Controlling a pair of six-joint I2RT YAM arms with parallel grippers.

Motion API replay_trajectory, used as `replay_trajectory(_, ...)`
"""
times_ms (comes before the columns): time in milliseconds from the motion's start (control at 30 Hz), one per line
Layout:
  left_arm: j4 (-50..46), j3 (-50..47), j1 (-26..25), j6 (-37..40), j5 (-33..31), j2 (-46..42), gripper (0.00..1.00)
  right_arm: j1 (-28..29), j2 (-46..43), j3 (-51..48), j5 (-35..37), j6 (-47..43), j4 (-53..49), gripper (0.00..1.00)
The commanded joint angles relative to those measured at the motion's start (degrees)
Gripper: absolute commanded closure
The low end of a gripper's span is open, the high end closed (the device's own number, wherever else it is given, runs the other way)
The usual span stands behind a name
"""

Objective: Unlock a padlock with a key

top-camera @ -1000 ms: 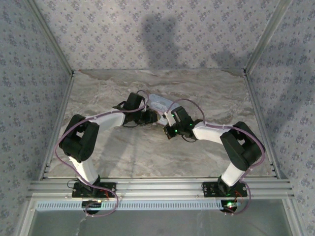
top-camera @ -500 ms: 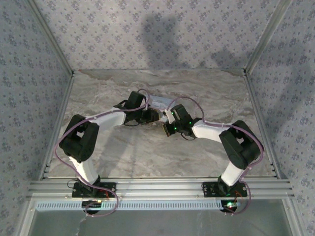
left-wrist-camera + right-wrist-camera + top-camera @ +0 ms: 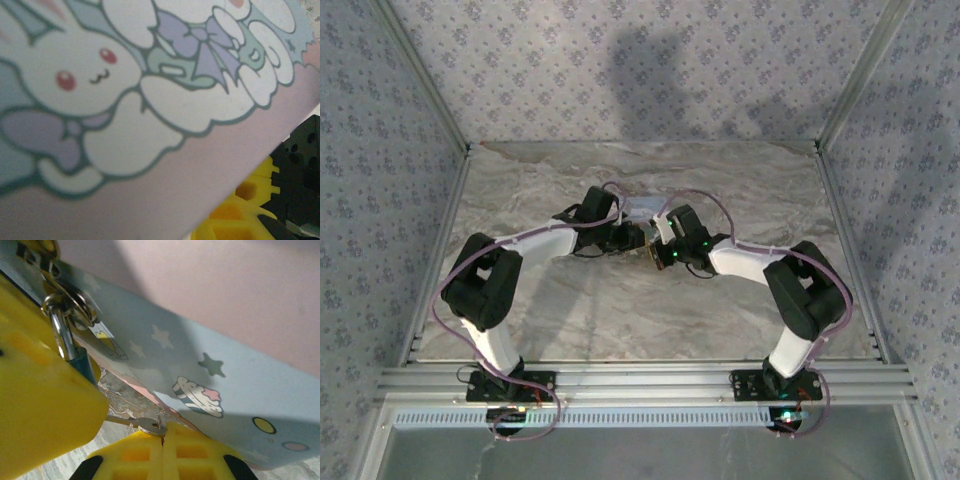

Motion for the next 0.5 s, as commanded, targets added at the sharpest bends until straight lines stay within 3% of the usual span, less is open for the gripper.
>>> replay_trajectory(0,1.2,2.0,-0.6,-0.2,1.8,-1.2,0.79,0.1,-0.2,0.2,1.3,-2.0,-0.8,1.00)
replay_trajectory(467,2.4,1.6,-0.8,-1.3,1.3,-1.0,0.79,0.9,-0.5,-3.3,-1.5,4.0,6.7,1.00)
